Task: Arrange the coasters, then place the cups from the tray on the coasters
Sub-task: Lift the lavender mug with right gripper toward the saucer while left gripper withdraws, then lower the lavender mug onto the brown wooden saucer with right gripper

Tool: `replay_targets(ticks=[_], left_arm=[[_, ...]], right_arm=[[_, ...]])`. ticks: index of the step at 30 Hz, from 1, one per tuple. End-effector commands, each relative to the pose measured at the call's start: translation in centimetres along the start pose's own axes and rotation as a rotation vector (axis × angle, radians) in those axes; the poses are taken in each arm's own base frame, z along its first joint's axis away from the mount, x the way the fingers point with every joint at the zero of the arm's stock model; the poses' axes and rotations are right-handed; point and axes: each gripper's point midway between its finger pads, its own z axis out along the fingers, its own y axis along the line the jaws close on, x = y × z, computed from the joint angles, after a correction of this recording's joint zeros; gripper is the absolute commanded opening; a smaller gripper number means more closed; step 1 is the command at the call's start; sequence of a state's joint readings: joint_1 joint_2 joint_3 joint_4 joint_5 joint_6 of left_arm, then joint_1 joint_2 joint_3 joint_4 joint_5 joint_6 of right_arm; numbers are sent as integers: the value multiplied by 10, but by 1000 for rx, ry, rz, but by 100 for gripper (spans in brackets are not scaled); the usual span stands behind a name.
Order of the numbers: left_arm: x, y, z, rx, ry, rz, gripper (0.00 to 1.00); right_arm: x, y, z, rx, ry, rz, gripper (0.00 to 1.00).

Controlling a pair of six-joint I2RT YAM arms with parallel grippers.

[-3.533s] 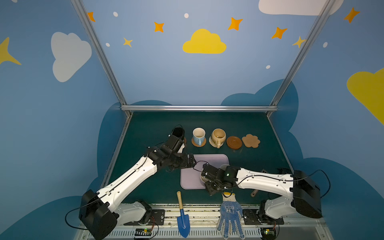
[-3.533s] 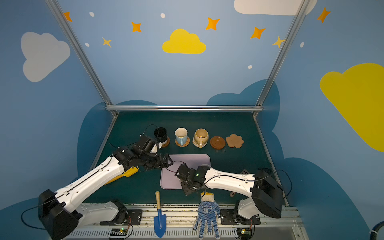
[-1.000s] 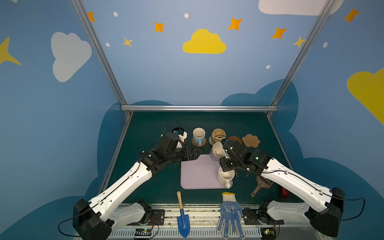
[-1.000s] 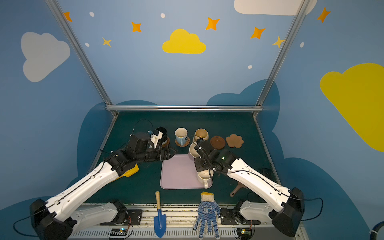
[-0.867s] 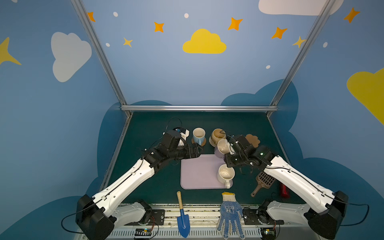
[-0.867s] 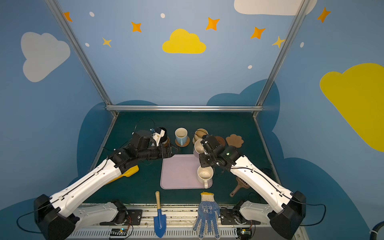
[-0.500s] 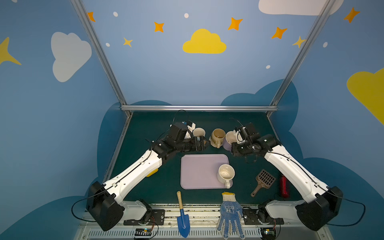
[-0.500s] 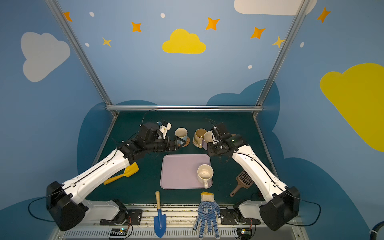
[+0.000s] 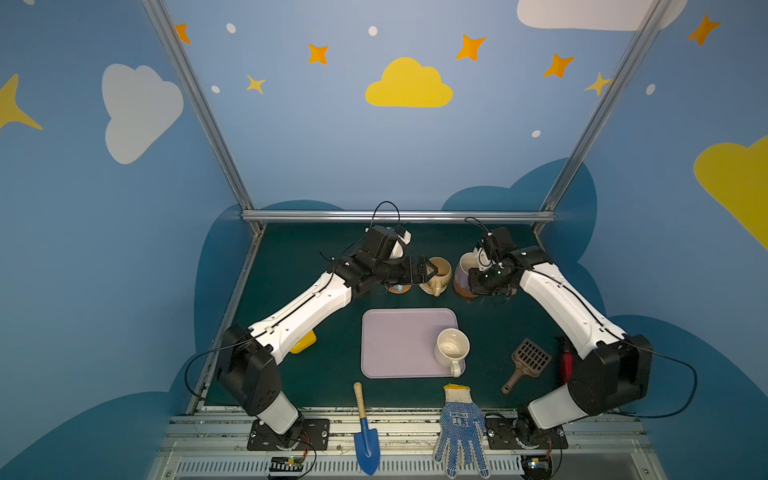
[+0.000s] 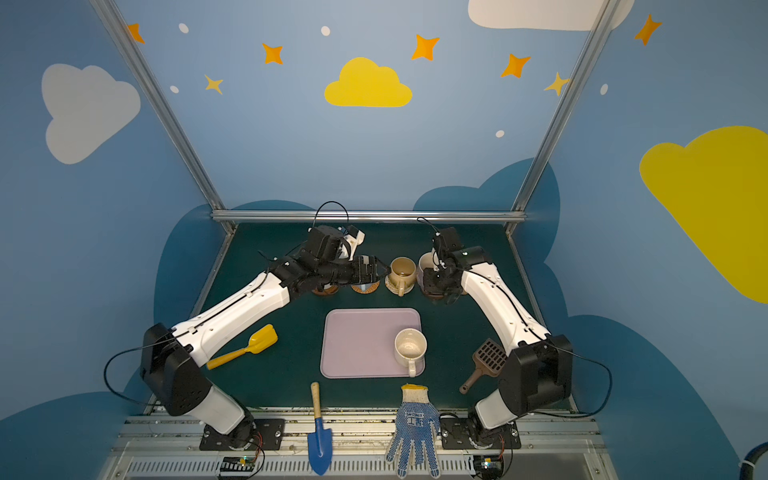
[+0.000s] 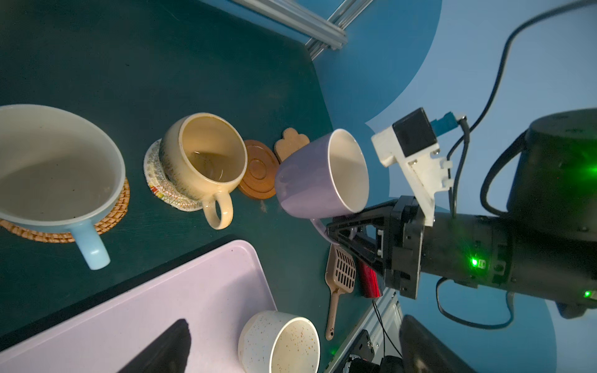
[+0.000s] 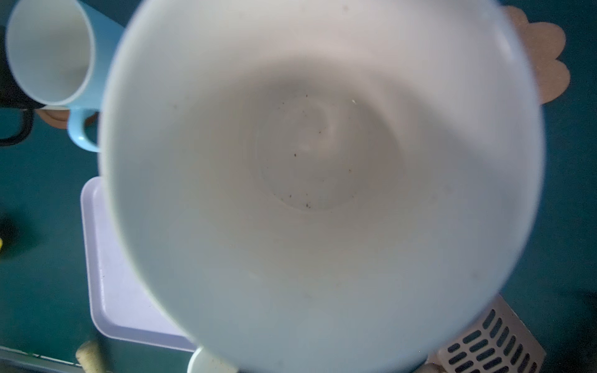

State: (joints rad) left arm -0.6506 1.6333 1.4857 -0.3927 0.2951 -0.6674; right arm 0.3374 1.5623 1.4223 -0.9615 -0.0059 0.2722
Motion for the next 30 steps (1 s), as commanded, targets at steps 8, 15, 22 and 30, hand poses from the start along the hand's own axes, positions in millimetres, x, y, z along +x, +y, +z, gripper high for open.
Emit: replay_targets(ticks=[8, 15, 22, 30], left_arm=[[0, -7, 30, 1, 94, 20, 100], [1, -11, 50, 27, 123, -15, 100], [5, -12, 65, 28, 145, -12, 100], [10, -11, 75, 19, 159, -12, 100]], right_arm=[[-42, -14, 20, 16, 10, -16, 0], [-49, -26, 42, 49, 32, -9, 0], [-53, -33, 62, 60, 56, -3, 0], [-49, -42, 80, 79, 94, 6, 0]])
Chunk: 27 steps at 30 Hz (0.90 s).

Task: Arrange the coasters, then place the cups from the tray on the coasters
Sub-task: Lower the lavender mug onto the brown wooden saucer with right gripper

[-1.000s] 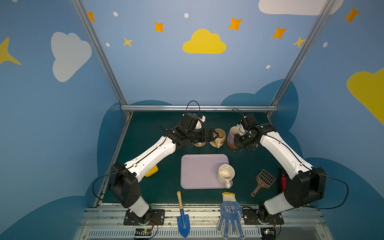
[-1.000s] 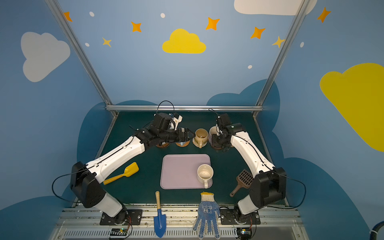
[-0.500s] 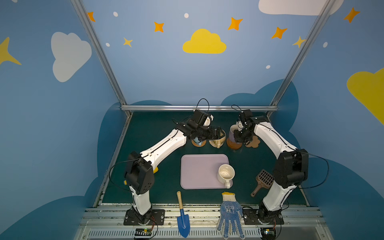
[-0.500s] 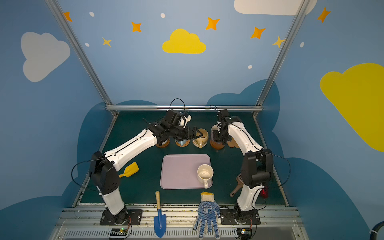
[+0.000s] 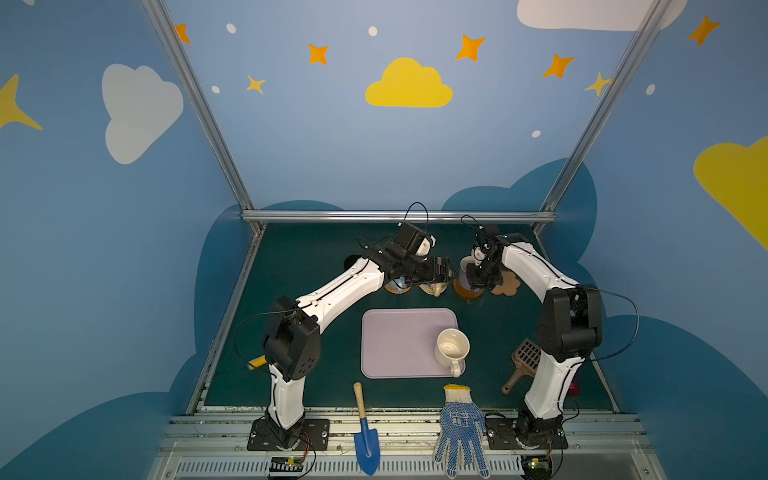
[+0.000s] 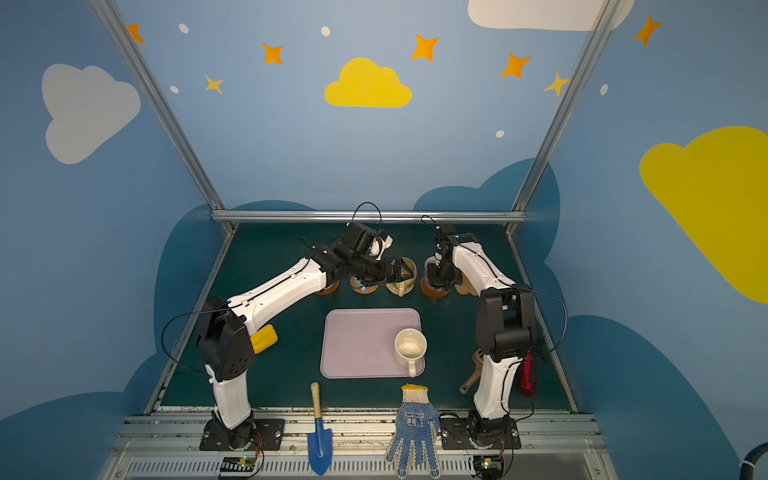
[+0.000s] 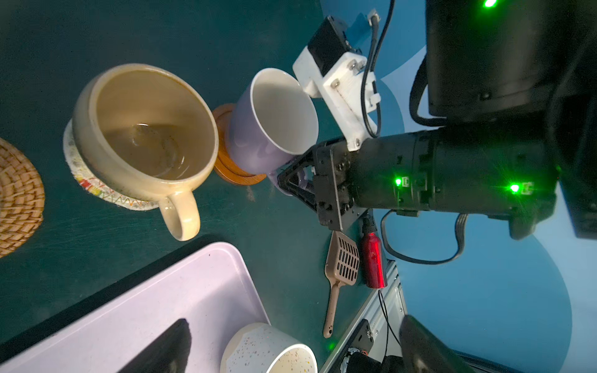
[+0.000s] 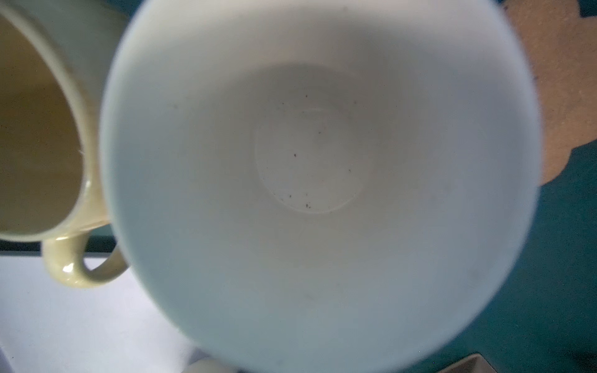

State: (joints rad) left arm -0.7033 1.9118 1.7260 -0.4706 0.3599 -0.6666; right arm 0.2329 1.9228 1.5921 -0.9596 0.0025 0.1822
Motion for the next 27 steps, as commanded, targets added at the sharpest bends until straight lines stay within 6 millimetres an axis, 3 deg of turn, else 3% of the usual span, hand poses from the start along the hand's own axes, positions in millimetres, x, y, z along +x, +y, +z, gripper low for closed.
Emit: replay_targets(ticks=[1, 17, 27], left_arm=[[-3, -5, 3, 11, 0, 2, 100], [2, -1, 8, -10, 9, 1, 100], [5, 3, 6, -20, 7, -1, 100]], right_arm=[[-20, 0, -10, -2, -77, -8, 0], [-23, -5, 3, -14, -72, 11, 0], [-13, -5, 10, -18, -50, 17, 0]])
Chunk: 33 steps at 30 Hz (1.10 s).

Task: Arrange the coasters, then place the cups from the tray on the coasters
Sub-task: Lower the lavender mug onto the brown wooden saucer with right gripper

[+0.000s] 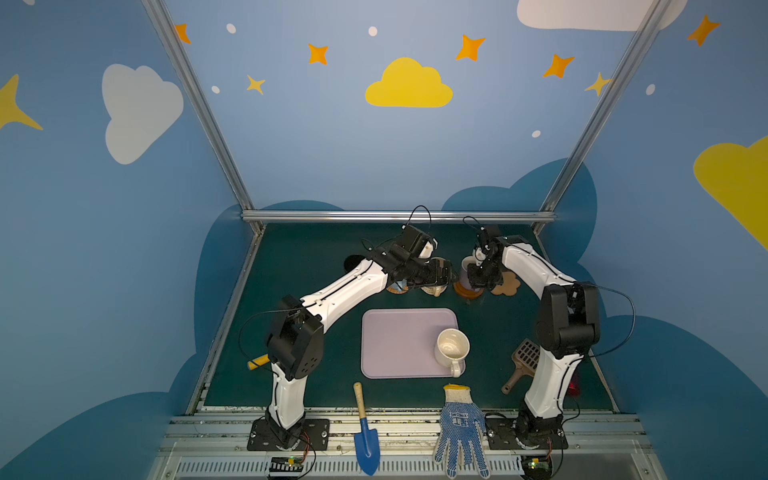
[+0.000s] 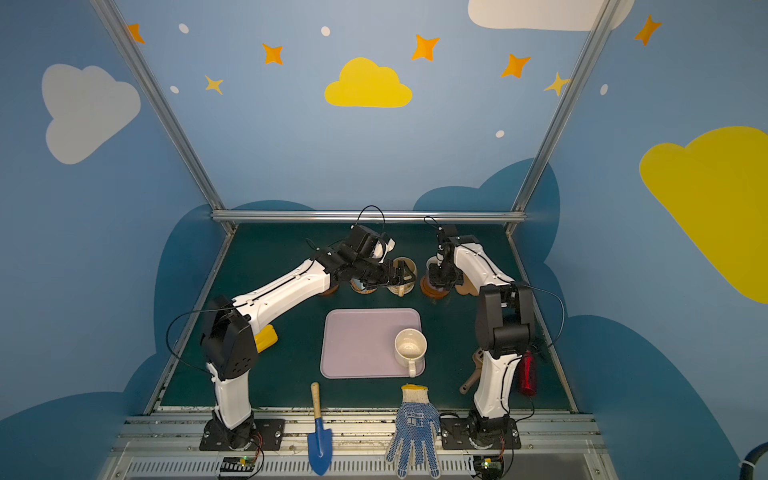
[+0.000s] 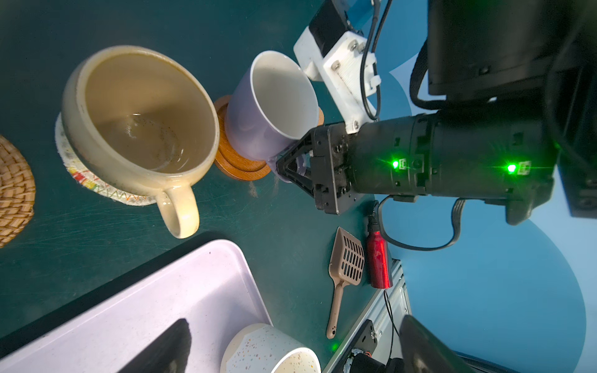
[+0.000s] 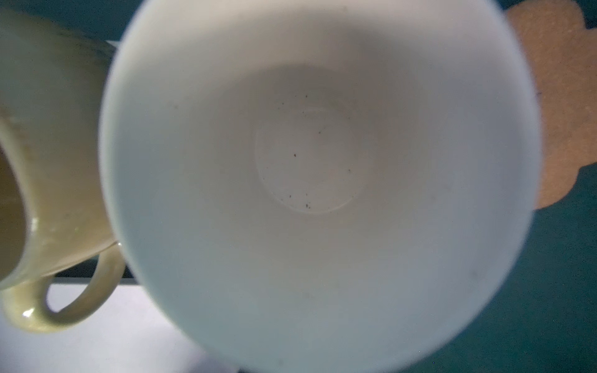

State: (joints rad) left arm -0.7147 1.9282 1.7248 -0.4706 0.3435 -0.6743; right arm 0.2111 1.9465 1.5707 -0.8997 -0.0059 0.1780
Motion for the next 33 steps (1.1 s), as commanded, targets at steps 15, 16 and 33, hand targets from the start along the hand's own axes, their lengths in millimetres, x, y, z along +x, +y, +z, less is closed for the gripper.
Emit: replay_targets(ticks=[15, 16, 33], left_arm=[[4, 2, -2, -7, -2, 4, 100], [4, 2, -1, -4, 0, 4, 100], [5, 3, -2, -5, -2, 0, 100]], right_arm=[[6, 3, 7, 4, 1, -4, 0], [6, 2, 7, 7, 2, -4, 0], [15, 3, 11, 7, 23, -4, 7]])
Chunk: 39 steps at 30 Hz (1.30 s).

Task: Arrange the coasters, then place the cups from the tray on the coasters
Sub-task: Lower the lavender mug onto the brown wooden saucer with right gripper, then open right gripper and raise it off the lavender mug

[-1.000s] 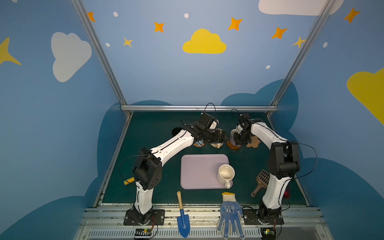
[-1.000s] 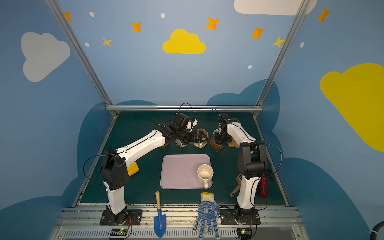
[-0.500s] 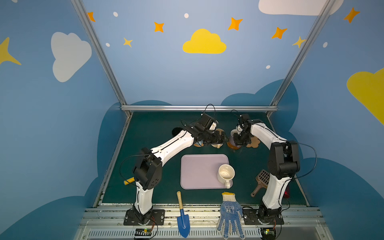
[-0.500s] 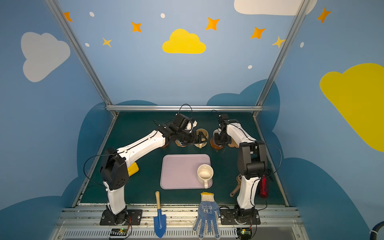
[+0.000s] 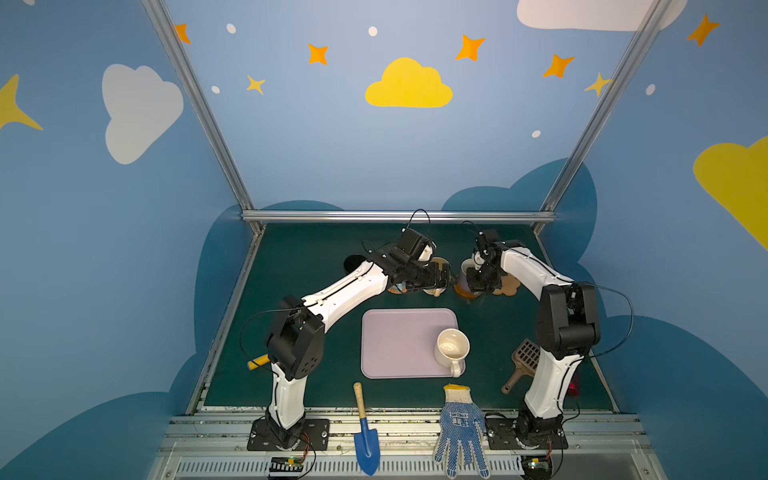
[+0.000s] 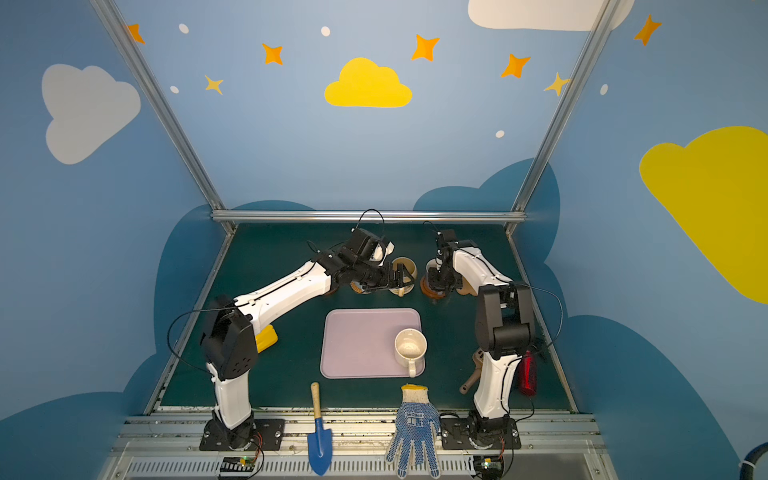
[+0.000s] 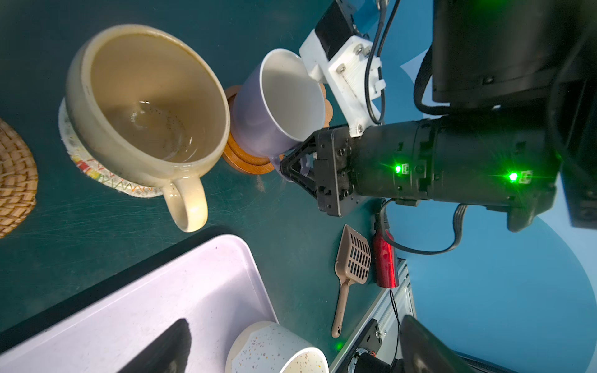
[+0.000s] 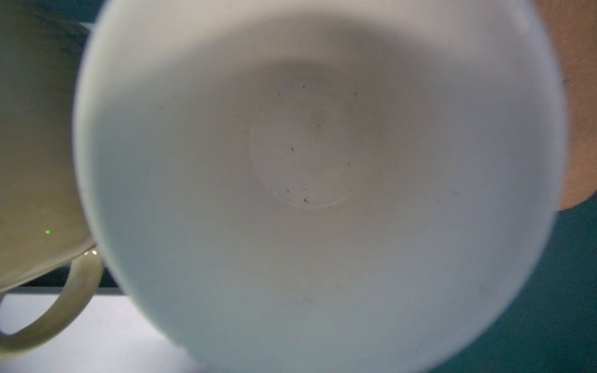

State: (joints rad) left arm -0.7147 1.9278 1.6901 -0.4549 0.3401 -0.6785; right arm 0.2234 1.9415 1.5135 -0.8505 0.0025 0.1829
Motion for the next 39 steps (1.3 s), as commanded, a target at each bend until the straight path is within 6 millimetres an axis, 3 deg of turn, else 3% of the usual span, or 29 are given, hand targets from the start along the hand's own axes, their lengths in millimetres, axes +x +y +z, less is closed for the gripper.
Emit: replay_targets(ticks=[1, 12, 18, 20, 22, 28, 29, 39], left_arm=[[-1, -5, -7, 8, -14, 13, 100], [0, -5, -7, 11, -13, 7, 100], [1, -4, -9, 5, -16, 10, 100], [1, -5, -11, 8, -19, 12, 100], [0, -7, -16, 12, -33, 15, 100], [-6, -21, -38, 79, -118, 41, 100], [-6, -23, -40, 81, -119, 44, 100], [6, -27, -60, 103, -133, 93, 100]], right_arm=[[8, 1, -1, 0, 21, 1, 9], [9, 3, -2, -1, 22, -10, 36], [6, 0, -10, 19, -9, -10, 41], [4, -1, -15, 30, -28, -2, 50], [4, -3, -22, 50, -47, 15, 73], [10, 1, -47, 14, -101, 34, 79], [12, 2, -51, 4, -108, 37, 90], [36, 22, -111, -42, -286, -47, 91]])
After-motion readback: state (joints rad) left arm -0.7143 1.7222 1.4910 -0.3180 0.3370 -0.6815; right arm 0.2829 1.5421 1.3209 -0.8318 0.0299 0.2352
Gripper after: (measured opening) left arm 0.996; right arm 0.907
